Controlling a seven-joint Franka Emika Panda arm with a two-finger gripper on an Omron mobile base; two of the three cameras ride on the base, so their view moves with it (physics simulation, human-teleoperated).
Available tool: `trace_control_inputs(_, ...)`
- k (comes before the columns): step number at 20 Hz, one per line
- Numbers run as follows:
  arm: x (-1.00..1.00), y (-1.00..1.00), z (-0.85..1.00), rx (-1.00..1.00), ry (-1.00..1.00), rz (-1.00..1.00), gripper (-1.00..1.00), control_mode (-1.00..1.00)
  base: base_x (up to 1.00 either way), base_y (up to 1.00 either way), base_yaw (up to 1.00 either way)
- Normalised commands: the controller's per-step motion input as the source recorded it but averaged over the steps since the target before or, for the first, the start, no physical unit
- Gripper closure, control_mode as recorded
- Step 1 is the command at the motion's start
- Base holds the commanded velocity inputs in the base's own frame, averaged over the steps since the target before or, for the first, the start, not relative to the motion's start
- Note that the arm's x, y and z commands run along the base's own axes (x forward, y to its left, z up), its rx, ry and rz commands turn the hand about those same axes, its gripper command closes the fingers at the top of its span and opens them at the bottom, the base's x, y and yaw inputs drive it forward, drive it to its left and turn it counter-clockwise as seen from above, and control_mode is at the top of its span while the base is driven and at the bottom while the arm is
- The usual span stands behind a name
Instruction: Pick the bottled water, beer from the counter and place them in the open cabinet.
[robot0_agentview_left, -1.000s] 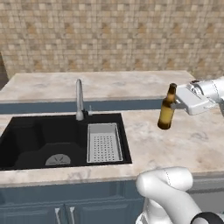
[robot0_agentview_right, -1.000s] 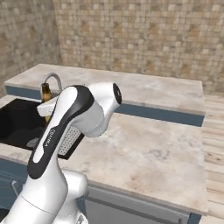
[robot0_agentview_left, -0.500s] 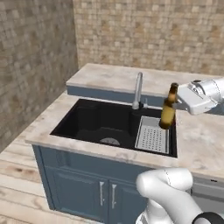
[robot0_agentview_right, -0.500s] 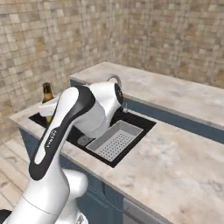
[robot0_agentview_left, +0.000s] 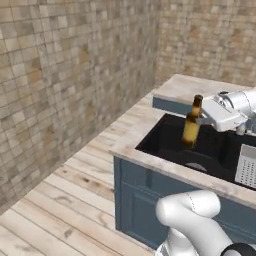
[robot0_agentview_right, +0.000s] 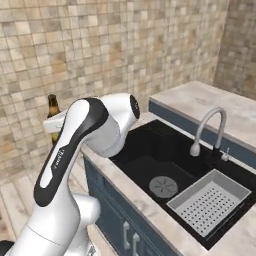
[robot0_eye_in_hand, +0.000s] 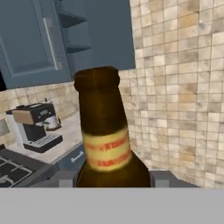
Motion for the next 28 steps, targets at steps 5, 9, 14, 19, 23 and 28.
trace_control_inputs(5, 0.00, 0.00, 0.00, 0.00, 0.00, 0.00, 1.00, 1.00, 0.48, 0.75, 0.40)
trace_control_inputs(9, 0.00, 0.00, 0.00, 0.00, 0.00, 0.00, 1.00, 1.00, 0.45, 0.56, 0.44)
trace_control_inputs(14, 0.00, 0.00, 0.00, 0.00, 0.00, 0.00, 1.00, 1.00, 0.40, 0.13, 0.57)
trace_control_inputs(19, 0.00, 0.00, 0.00, 0.00, 0.00, 0.00, 1.00, 1.00, 0.34, -0.19, 0.54)
trace_control_inputs(23, 0.00, 0.00, 0.00, 0.00, 0.00, 0.00, 1.00, 1.00, 0.61, -0.33, 0.44)
trace_control_inputs(28, 0.00, 0.00, 0.00, 0.00, 0.00, 0.00, 1.00, 1.00, 0.74, -0.02, 0.39)
